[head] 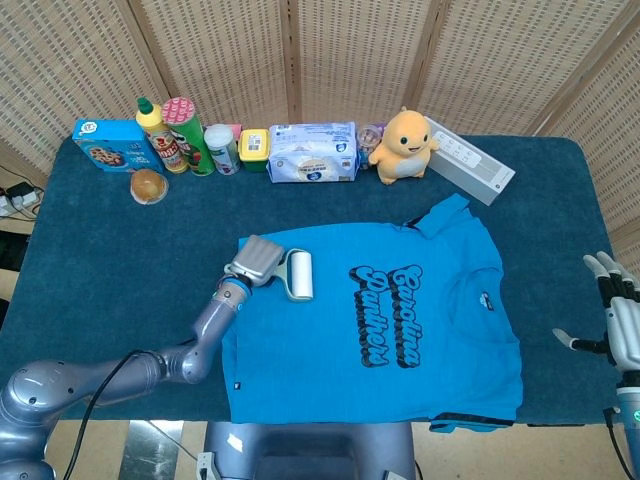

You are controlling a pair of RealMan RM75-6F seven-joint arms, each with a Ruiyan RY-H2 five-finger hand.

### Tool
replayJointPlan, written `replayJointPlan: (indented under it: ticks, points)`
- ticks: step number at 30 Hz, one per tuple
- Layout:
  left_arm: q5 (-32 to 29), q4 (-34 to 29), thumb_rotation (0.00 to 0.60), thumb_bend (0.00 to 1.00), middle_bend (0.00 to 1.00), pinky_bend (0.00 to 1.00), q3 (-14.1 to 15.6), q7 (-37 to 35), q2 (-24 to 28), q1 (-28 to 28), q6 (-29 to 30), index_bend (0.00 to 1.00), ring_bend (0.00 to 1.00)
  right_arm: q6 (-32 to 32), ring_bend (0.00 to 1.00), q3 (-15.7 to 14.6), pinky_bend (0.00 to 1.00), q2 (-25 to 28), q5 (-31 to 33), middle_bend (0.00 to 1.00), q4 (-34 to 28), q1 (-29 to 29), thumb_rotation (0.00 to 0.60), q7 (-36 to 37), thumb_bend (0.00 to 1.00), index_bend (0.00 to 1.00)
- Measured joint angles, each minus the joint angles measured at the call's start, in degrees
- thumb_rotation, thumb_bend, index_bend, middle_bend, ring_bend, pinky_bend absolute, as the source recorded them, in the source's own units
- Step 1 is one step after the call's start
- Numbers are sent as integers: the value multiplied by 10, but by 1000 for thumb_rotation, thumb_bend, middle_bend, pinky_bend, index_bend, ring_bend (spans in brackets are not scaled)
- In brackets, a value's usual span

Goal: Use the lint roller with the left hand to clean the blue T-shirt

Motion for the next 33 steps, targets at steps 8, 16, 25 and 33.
replayJointPlan:
  ticks: [8, 16, 25, 33]
  points:
    - [-55, 3, 600, 777, 932, 896, -8, 50, -18, -38, 5, 896, 758, 1, 0, 1, 0, 3, 0, 0, -1, -1, 600, 5, 0, 62]
    - [-119, 17, 600, 776, 932, 896, -20, 108, -44, -92, 9, 895, 758, 5, 0, 1, 0, 8, -4, 0, -3, -4, 600, 16, 0, 61]
    - [-186, 68, 600, 767, 932, 896, -31, 150, -84, -141, 5, 896, 758, 8, 0, 1, 0, 14, -6, 0, -4, -6, 600, 27, 0, 61]
    - [-212, 120, 600, 767, 932, 896, -42, 160, -116, -172, -18, 895, 758, 10, 0, 2, 0, 15, -6, 0, -4, -7, 600, 31, 0, 62]
